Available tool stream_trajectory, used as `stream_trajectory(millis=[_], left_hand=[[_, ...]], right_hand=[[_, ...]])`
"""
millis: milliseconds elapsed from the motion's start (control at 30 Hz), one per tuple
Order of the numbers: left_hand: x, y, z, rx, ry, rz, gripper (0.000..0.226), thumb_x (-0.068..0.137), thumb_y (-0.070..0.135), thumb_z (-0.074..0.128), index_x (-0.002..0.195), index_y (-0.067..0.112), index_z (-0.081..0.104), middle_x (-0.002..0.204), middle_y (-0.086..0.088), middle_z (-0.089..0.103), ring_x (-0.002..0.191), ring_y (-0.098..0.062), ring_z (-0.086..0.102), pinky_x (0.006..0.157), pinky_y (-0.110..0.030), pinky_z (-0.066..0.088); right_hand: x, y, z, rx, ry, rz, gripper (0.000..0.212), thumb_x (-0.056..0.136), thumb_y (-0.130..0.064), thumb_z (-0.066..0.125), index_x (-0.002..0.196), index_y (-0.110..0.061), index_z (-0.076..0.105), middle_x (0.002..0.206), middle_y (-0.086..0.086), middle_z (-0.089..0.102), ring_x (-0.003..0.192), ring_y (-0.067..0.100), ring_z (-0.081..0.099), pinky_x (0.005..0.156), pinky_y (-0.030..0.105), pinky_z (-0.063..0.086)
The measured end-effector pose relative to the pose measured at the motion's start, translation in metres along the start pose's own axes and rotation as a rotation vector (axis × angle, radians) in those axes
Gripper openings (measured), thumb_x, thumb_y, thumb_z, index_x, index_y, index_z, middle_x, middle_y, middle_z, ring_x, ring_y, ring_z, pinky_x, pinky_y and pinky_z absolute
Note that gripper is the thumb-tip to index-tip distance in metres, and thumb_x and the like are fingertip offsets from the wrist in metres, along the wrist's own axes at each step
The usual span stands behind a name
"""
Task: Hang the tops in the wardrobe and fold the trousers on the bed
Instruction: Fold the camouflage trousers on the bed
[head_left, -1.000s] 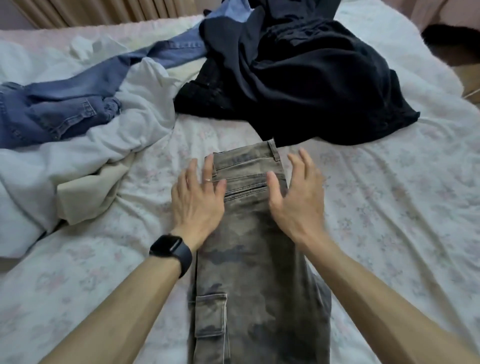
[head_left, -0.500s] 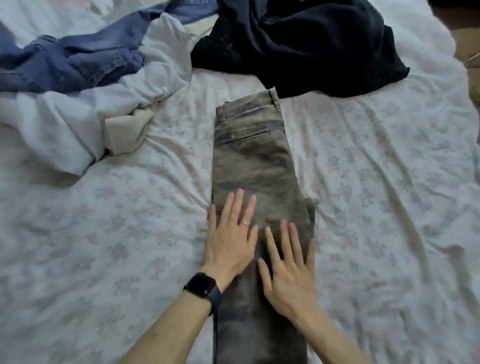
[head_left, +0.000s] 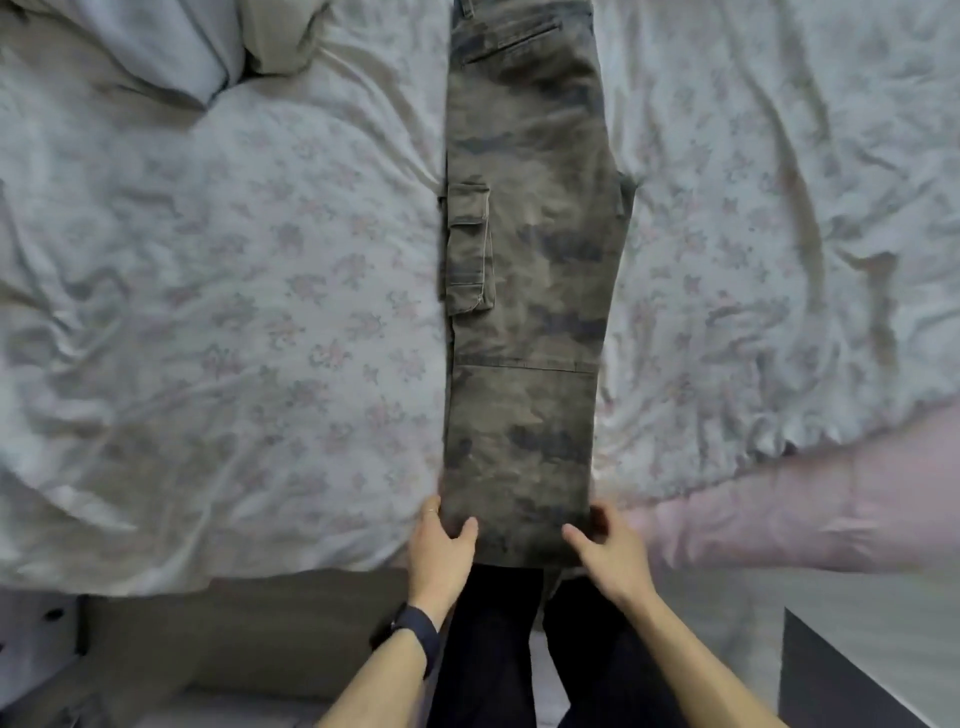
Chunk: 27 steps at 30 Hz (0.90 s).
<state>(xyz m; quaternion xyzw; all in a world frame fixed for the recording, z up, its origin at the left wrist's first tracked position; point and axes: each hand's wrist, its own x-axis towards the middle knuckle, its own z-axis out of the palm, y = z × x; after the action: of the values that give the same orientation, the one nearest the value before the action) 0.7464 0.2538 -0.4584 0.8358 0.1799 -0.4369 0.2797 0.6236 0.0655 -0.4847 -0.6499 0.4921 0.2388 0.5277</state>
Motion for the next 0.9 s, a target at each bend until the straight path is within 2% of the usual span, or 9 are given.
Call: stream_trajectory(millis=[167, 233, 300, 400, 500, 533, 667, 800, 900], left_hand=[[-0.005, -0.027, -0.014, 0.064, -0.192, -0.056, 0.056, 0.088, 0.029, 0.077, 0.138, 0.017, 0.057, 0.133, 0.003, 0.062, 0.125, -0.024, 0.058, 0.106, -0.041, 0.048], [-0.023, -0.023, -0.019, -0.014, -0.26, -0.063, 0.05, 0.084, 0.023, 0.082, 0.129, 0.017, 0.062, 0.126, 0.0, 0.069, 0.111, -0.02, 0.066, 0.102, -0.041, 0.052], [-0.041, -0.019, -0.024, -0.141, -0.329, -0.054, 0.042, 0.081, 0.019, 0.084, 0.119, 0.016, 0.066, 0.12, -0.002, 0.072, 0.102, -0.015, 0.071, 0.095, -0.033, 0.056], [-0.086, -0.018, -0.038, -0.217, -0.334, 0.013, 0.036, 0.08, 0.019, 0.084, 0.113, 0.02, 0.069, 0.122, 0.008, 0.067, 0.102, -0.003, 0.069, 0.086, -0.018, 0.053], [-0.13, -0.031, -0.043, -0.171, -0.313, 0.013, 0.074, 0.082, 0.022, 0.083, 0.146, 0.007, 0.049, 0.144, 0.001, 0.052, 0.133, -0.016, 0.052, 0.108, -0.03, 0.042], [-0.146, -0.036, -0.042, -0.166, -0.324, 0.009, 0.075, 0.082, 0.021, 0.083, 0.146, 0.005, 0.048, 0.146, -0.002, 0.053, 0.137, -0.021, 0.049, 0.11, -0.032, 0.04], [-0.194, -0.048, -0.036, -0.224, -0.301, 0.042, 0.026, 0.079, 0.007, 0.083, 0.101, 0.016, 0.071, 0.113, -0.006, 0.075, 0.107, -0.021, 0.069, 0.088, -0.027, 0.053], [-0.221, -0.059, -0.033, -0.24, -0.295, 0.076, 0.033, 0.081, 0.005, 0.081, 0.111, 0.007, 0.069, 0.107, -0.004, 0.076, 0.105, -0.022, 0.07, 0.093, -0.032, 0.054], [-0.237, -0.075, -0.028, -0.199, -0.288, 0.072, 0.038, 0.088, 0.01, 0.076, 0.123, 0.001, 0.064, 0.113, -0.009, 0.074, 0.1, -0.023, 0.071, 0.088, -0.033, 0.057]], right_hand=[[-0.011, 0.013, -0.007, -0.034, -0.193, 0.119, 0.034, 0.083, -0.025, 0.082, 0.114, -0.02, 0.07, 0.108, -0.004, 0.074, 0.101, 0.016, 0.07, 0.085, 0.03, 0.057], [-0.029, 0.003, -0.02, 0.044, -0.25, 0.111, 0.031, 0.08, -0.02, 0.084, 0.109, -0.014, 0.074, 0.103, 0.001, 0.077, 0.092, 0.015, 0.073, 0.08, 0.029, 0.059], [-0.048, -0.01, -0.038, 0.16, -0.285, 0.086, 0.027, 0.079, -0.015, 0.085, 0.103, -0.011, 0.075, 0.095, 0.001, 0.079, 0.078, 0.01, 0.075, 0.063, 0.021, 0.056], [-0.089, -0.018, -0.071, 0.282, -0.348, 0.013, 0.034, 0.079, -0.008, 0.084, 0.11, -0.013, 0.072, 0.095, -0.004, 0.079, 0.082, 0.009, 0.075, 0.062, 0.015, 0.054], [-0.128, -0.006, -0.09, 0.178, -0.4, -0.039, 0.043, 0.079, -0.002, 0.082, 0.118, -0.013, 0.069, 0.1, -0.002, 0.079, 0.088, 0.012, 0.075, 0.067, 0.019, 0.055], [-0.143, 0.001, -0.094, 0.142, -0.4, -0.055, 0.044, 0.078, -0.002, 0.082, 0.119, -0.011, 0.068, 0.1, -0.001, 0.078, 0.087, 0.012, 0.075, 0.067, 0.02, 0.055], [-0.183, 0.019, -0.11, 0.141, -0.362, -0.113, 0.041, 0.077, 0.003, 0.081, 0.114, -0.007, 0.066, 0.085, -0.007, 0.078, 0.075, 0.007, 0.074, 0.061, 0.016, 0.054], [-0.206, 0.04, -0.12, 0.125, -0.357, -0.119, 0.042, 0.075, -0.008, 0.086, 0.114, -0.011, 0.069, 0.101, -0.002, 0.078, 0.09, 0.012, 0.075, 0.075, 0.023, 0.056], [-0.224, 0.065, -0.12, 0.115, -0.36, -0.135, 0.029, 0.083, -0.013, 0.081, 0.11, -0.013, 0.071, 0.091, -0.008, 0.078, 0.079, 0.005, 0.074, 0.063, 0.017, 0.054]])
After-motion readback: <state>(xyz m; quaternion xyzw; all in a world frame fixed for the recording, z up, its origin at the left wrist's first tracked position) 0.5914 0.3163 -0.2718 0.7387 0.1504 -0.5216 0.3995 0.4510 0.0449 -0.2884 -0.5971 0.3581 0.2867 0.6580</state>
